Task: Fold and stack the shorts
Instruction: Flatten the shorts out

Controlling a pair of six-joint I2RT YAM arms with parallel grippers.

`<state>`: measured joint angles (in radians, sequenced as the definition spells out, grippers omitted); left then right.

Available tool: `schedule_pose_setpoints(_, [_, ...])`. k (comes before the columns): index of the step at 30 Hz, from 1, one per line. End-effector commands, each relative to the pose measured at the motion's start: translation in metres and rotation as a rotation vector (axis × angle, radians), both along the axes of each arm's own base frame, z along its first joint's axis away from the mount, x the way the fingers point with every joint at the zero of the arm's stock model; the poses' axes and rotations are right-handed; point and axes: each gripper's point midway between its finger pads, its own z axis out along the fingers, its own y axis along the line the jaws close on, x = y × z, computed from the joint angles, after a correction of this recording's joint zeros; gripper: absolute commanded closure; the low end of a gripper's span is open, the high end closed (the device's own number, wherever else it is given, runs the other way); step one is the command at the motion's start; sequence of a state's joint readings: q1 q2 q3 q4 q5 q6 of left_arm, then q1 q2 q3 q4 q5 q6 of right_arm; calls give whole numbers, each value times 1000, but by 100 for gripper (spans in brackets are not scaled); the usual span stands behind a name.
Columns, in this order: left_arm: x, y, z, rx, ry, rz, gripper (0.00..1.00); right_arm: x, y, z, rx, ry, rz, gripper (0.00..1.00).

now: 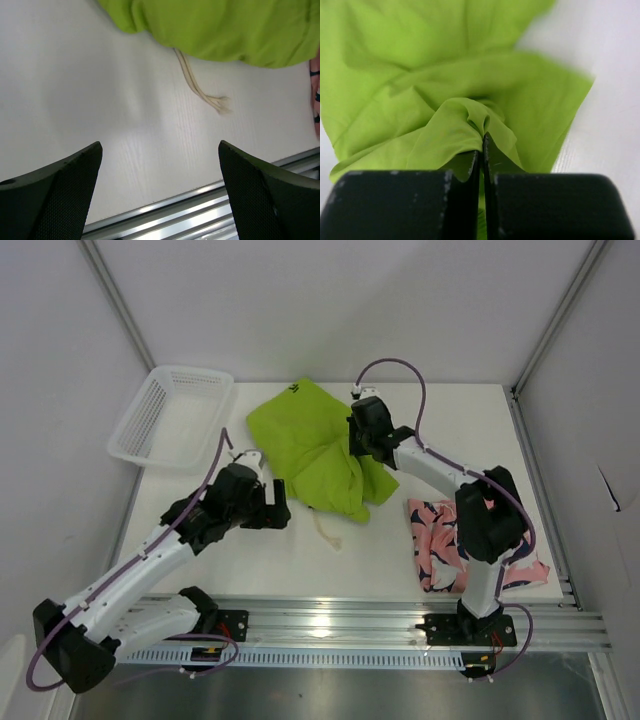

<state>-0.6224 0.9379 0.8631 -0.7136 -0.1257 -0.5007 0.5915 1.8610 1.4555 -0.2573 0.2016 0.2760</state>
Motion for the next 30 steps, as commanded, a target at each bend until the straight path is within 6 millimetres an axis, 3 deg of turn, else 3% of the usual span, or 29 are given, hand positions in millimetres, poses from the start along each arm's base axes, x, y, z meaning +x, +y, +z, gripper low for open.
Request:
schedule_pose_setpoints(1, [1,-41,-3,-74,-1,-53,1,-14,9,-28,35,155,50,100])
schedule_pose_setpoints(5, [3,-72,-20,-72,8,-76,1,-6,4,-41,83,204,34,99])
schedule_pose_setpoints(8, [8,-98,-27,-97,-1,-85,1,-10,3,-40,109,216,50,68])
schedule_pose_setpoints(9, [7,-105,-27,-108,-1,-91,1,-14,-2,-44,102,220,42,46])
schedule_pose_setpoints(10, [8,-108,-28,-113,-2,-89,1,-18,-5,-42,104,216,39,42])
schedule_pose_setpoints(11, [11,-114,-30,-119,-3,-92,1,-20,-10,-39,99,208,26,41])
schedule_pose_setpoints(12, [12,-116,-32,-119,0,-96,1,-24,-12,-21,122,172,27,40])
schedule_pose_setpoints(14, [12,-123,-37,-131,11,-110,1,-37,-29,-26,100,170,-5,40])
schedule_pose_setpoints(15, [12,-126,-40,-141,17,-116,1,-43,-33,-7,121,132,-8,40])
schedule_pose_setpoints(17, [8,-131,-48,-156,32,-127,1,-60,-46,-13,111,147,-24,41])
schedule_pose_setpoints(18, [9,-135,-47,-176,27,-120,2,-67,-51,2,131,114,-27,43])
schedule_pose_setpoints(19, [8,-134,-50,-177,30,-112,2,-73,-54,4,141,108,-29,44])
schedule_pose_setpoints(20, [9,-132,-51,-176,25,-103,2,-88,-63,-11,126,134,-38,46])
schedule_pose_setpoints(21, [10,-131,-46,-187,9,-95,1,-93,-68,-9,133,119,-51,48])
schedule_pose_setpoints(22, [9,-130,-47,-186,7,-97,1,-99,-75,8,157,66,-72,49])
schedule_pose_setpoints(23, [11,-130,-43,-187,0,-95,1,-113,-84,-6,146,79,-72,50])
schedule_pose_setpoints(24, [11,-127,-41,-168,3,-94,1,-117,-85,-1,165,41,-58,51])
schedule_pose_setpoints(25, [11,-123,-42,-151,6,-88,1,-128,-82,18,215,-8,-11,53])
schedule_pose_setpoints(26, [11,-121,-40,-142,7,-84,1,-141,-84,4,205,0,37,55])
schedule_pose_setpoints(28, [14,-111,-31,-143,9,-65,1,-157,-70,16,264,-50,146,55])
schedule_pose_setpoints(30, [23,-97,-24,-179,10,-35,1,-173,-61,3,230,-52,222,54])
